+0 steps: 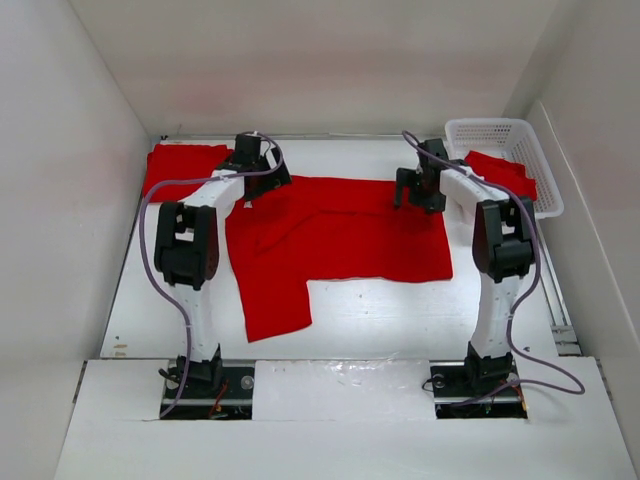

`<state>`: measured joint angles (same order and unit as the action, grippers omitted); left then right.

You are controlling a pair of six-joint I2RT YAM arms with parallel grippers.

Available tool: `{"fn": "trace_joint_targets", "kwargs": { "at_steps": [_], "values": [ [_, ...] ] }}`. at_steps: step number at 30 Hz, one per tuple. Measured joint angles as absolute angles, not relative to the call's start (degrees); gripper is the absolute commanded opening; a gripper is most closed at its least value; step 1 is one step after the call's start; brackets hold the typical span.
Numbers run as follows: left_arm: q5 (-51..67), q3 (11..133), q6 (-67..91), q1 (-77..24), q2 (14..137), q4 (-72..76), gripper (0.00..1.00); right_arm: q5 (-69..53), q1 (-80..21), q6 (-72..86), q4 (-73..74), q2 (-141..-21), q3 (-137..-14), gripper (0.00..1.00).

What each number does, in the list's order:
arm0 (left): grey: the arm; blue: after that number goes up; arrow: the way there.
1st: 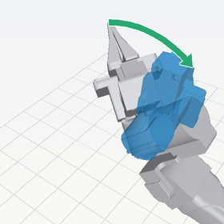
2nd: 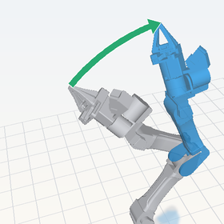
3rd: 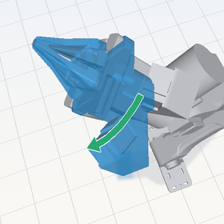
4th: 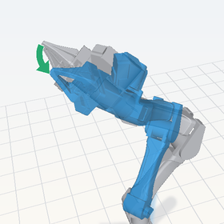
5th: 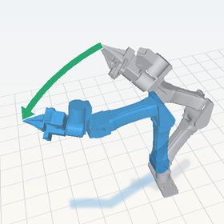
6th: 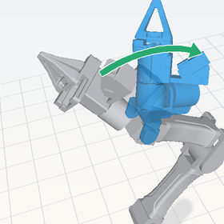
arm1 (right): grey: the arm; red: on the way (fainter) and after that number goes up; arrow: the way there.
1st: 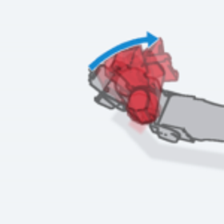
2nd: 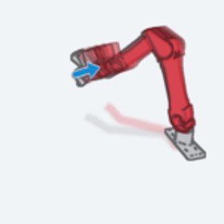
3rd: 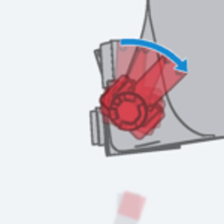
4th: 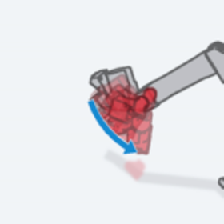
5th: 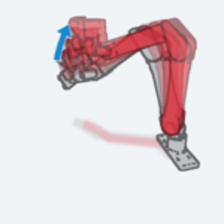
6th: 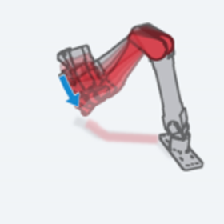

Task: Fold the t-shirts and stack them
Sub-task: Fold the flattened tshirt in 1/3 of the way

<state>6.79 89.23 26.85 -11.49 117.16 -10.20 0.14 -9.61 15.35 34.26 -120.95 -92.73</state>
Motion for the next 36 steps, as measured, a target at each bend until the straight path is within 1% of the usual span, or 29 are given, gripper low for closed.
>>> {"fn": "trace_joint_targets", "kwargs": {
  "at_steps": [10, 19, 26, 32, 34, 36],
  "values": [
    [4.86, 86.56, 26.85, -11.51, 114.15, -10.61, 1.00, -0.27, -9.61, 16.34, 33.89, -118.34, -91.11, 1.00],
    [3.75, 82.48, 26.85, -11.14, 107.33, -11.00, 1.00, 1.10, -9.96, 16.58, 34.09, -110.32, -89.86, 1.00],
    [3.86, 71.33, 29.56, -11.16, 95.55, -11.20, 1.00, 5.76, -12.88, 18.31, 34.37, -101.58, -83.90, 1.00],
    [4.29, 58.59, 34.11, -11.97, 86.06, -13.06, 1.00, 9.10, -16.51, 23.35, 33.43, -93.17, -73.36, 1.00],
    [2.09, 54.17, 36.53, -13.93, 82.00, -15.46, 1.00, 9.85, -17.04, 25.45, 32.53, -89.78, -68.97, 1.00],
    [-0.47, 50.30, 39.29, -18.31, 77.25, -18.76, 1.00, 10.55, -17.06, 27.57, 32.12, -85.89, -64.40, 1.00]
  ]
}}
